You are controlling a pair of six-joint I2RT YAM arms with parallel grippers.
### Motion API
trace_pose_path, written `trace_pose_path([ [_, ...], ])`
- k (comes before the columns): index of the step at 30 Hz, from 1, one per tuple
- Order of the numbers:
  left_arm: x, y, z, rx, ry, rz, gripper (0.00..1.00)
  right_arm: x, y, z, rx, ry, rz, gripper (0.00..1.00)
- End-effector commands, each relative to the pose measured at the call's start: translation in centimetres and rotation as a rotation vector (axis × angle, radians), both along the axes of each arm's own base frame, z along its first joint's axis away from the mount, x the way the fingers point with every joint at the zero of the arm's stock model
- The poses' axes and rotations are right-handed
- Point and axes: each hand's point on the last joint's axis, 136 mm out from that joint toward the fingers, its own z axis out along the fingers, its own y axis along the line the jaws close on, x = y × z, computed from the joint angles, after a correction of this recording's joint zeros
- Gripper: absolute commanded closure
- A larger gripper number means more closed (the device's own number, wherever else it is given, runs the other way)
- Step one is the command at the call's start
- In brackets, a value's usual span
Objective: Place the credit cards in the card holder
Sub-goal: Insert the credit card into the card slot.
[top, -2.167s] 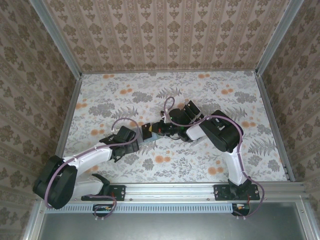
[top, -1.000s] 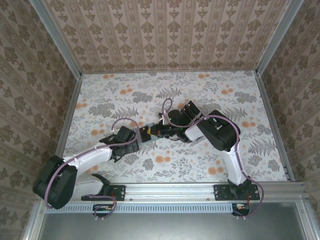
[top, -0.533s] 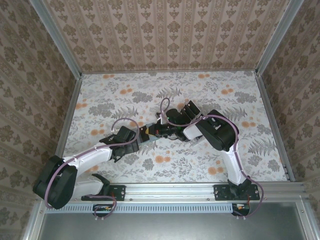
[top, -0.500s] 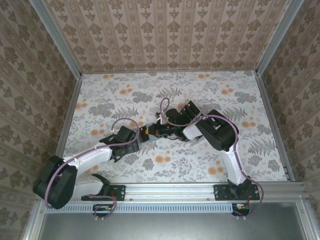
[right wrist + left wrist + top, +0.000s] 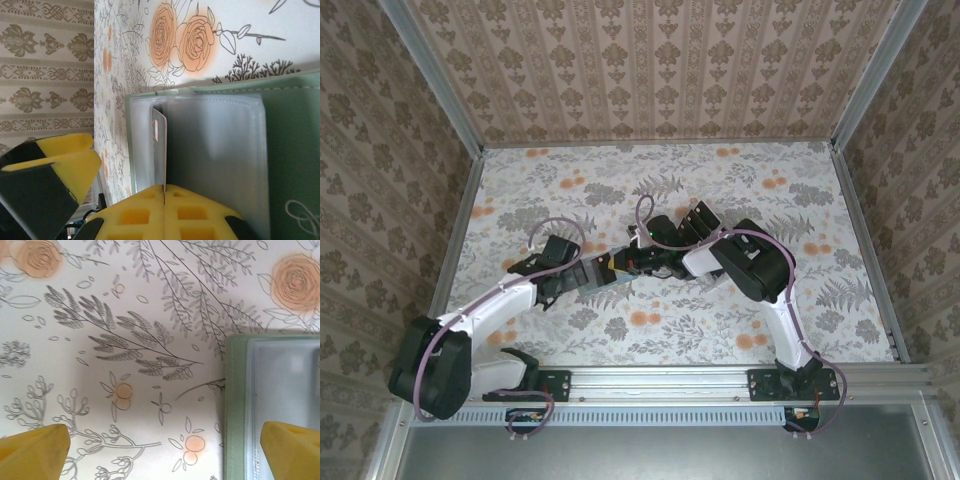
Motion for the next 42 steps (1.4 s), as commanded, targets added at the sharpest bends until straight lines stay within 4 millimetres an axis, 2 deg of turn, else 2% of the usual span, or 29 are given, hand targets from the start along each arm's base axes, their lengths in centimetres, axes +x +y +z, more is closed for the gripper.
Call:
trace_pose_path([
  [1, -0.9, 1.6, -0.3, 0.079, 0.052, 0.025, 0.0, -0.8, -0.5, -2.3, -0.089, 0.042, -0.001, 1.0],
  [6, -1.1, 2.6, -0.9, 0.086, 0.079, 0.073, 0.0, -0.9, -0.7, -2.7, -0.122, 0.047, 0.001, 1.0],
  [12, -1.1, 2.4, -1.8, 0.084, 0.102, 0.072, 0.0, -0.9, -1.0, -3.0, -0.171, 0.048, -0.008, 0.99],
  [19, -0.8, 2.0, -2.4, 0.077, 0.111, 0.057, 0.0, -1.1, -0.2, -3.0, -0.191, 0.05, 0.012, 0.98],
  [21, -0.7, 1.9, -2.6, 0.075, 0.112, 0.048, 0.0, -1.1, 0.0, -2.7, -0.189, 0.045, 0.021, 0.9],
  [24, -0.4, 1.6, -2.9, 0.072, 0.12, 0.042, 0.0, -1.0, -0.2, -1.7, -0.204, 0.017, 0.027, 0.69],
  [30, 0.2, 1.3, -3.1, 0.068, 0.111, 0.032, 0.0, -0.7, -0.9, 1.4, -0.242, -0.062, 0.047, 0.49],
  [33, 0.6, 1.2, -3.2, 0.064, 0.106, 0.027, 0.0, -0.6, -1.3, 2.8, -0.268, -0.104, 0.059, 0.45],
  [38, 1.4, 0.9, -3.0, 0.055, 0.088, 0.008, 0.0, -0.1, -2.0, 4.4, -0.314, -0.158, 0.054, 0.45],
  [42, 1.9, 0.7, -3.0, 0.046, 0.078, -0.004, 0.0, 0.3, -2.7, 4.4, -0.38, -0.174, 0.048, 0.53],
])
